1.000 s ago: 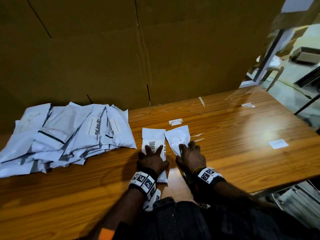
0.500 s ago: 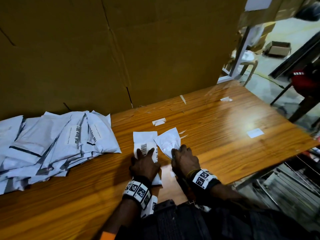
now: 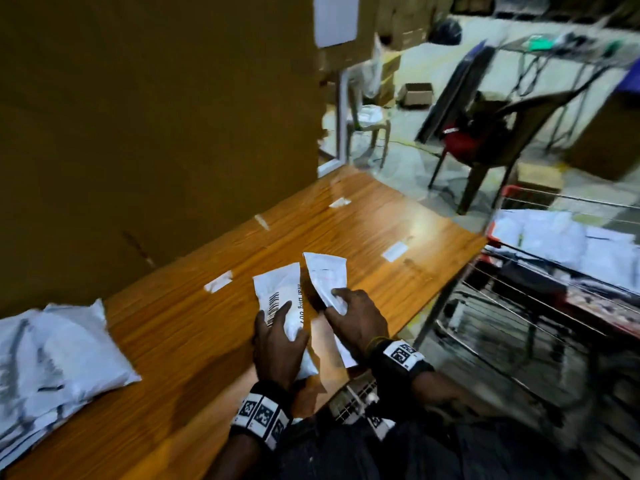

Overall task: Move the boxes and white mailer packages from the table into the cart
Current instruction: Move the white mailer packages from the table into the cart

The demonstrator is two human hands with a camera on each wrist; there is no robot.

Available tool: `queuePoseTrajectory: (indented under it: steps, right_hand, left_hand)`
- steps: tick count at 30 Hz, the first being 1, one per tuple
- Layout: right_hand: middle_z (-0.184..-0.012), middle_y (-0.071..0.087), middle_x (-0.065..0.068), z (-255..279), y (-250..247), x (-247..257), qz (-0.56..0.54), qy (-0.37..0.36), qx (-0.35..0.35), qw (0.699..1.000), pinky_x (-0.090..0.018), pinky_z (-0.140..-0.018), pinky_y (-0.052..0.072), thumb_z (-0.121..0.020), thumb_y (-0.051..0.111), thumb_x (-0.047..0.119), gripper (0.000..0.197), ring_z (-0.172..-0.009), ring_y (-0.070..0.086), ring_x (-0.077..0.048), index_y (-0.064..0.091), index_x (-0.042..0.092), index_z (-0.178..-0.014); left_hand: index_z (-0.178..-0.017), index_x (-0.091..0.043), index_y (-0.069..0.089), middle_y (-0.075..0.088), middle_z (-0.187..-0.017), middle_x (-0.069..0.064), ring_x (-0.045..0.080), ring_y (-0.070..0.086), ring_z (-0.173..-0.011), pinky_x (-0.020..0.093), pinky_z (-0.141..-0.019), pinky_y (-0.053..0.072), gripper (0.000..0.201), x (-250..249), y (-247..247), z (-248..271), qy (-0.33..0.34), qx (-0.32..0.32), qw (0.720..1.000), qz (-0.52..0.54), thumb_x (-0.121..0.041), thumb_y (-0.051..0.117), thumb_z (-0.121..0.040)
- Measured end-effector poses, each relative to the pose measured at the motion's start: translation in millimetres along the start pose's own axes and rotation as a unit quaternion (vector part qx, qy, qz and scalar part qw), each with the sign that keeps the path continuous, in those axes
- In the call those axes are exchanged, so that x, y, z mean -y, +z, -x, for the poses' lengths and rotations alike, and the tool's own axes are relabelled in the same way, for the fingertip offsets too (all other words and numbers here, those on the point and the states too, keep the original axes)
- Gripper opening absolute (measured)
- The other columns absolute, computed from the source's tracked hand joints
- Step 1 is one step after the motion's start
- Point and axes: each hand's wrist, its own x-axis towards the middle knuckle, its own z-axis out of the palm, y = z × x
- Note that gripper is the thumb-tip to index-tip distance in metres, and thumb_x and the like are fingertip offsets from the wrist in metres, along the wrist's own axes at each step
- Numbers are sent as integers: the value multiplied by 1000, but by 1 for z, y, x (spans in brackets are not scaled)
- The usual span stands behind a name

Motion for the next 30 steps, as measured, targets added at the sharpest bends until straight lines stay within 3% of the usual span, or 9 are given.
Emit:
queuePoseTrajectory:
  steps: [4, 8, 14, 21, 24, 26, 30]
  right_hand:
    - [-129, 54, 0, -4, -45, -38, -36, 27, -43, 998, -29, -93, 43, -84, 59, 48, 48, -118, 55, -20, 55, 35, -130]
    - [-129, 58, -3, -10, -102, -100, -76, 66, -95, 990, -34, -96, 47, -83, 62, 46, 48, -119, 57, -22, 57, 31, -129]
    - [-135, 53, -5, -8, -158, -173, -102, 113, -145, 978, -38, -97, 46, -86, 62, 40, 48, -122, 54, -25, 55, 29, -132]
    - [-127, 60, -7, -5, -231, -278, -113, 159, -232, 953, -34, -98, 44, -84, 67, 33, 45, -120, 56, -25, 61, 21, -127]
    - [-127, 61, -9, 2, -261, -319, -103, 174, -260, 944, -34, -97, 44, -84, 68, 30, 44, -119, 57, -27, 62, 18, -126]
    - [-129, 60, -10, 9, -279, -341, -94, 191, -270, 939, -31, -97, 42, -86, 68, 28, 44, -120, 56, -27, 61, 16, -127]
    - [-127, 62, -12, 14, -307, -378, -84, 227, -286, 927, -32, -96, 43, -85, 69, 31, 46, -119, 57, -28, 61, 15, -128]
  left_hand:
    - [-141, -37, 46, 23, -156, 15, 33, 24, -144, 42, -114, 27, 60, -41, 39, -3, 43, 57, 997, -7, -32, 66, -84]
    - [-143, -38, 42, 19, -157, 12, 32, 25, -144, 40, -108, 34, 59, -103, 96, 2, 105, 118, 987, -9, -33, 64, -88]
    - [-143, -43, 39, 17, -159, 8, 31, 26, -143, 39, -109, 31, 61, -172, 161, 15, 160, 168, 973, -19, -37, 62, -87]
    - [-140, -45, 42, 22, -157, 10, 28, 29, -142, 37, -110, 32, 63, -263, 245, 36, 216, 200, 955, -27, -38, 61, -81]
    - [-140, -44, 42, 20, -158, 10, 30, 30, -142, 40, -110, 34, 62, -299, 279, 50, 236, 229, 944, -38, -41, 60, -81]
    - [-139, -45, 42, 29, -153, 16, 32, 34, -140, 47, -112, 32, 64, -316, 300, 58, 257, 236, 936, -48, -51, 52, -76]
    - [-143, -45, 36, 22, -155, 12, 34, 39, -135, 38, -106, 36, 66, -353, 327, 71, 243, 287, 924, -73, -43, 59, -82]
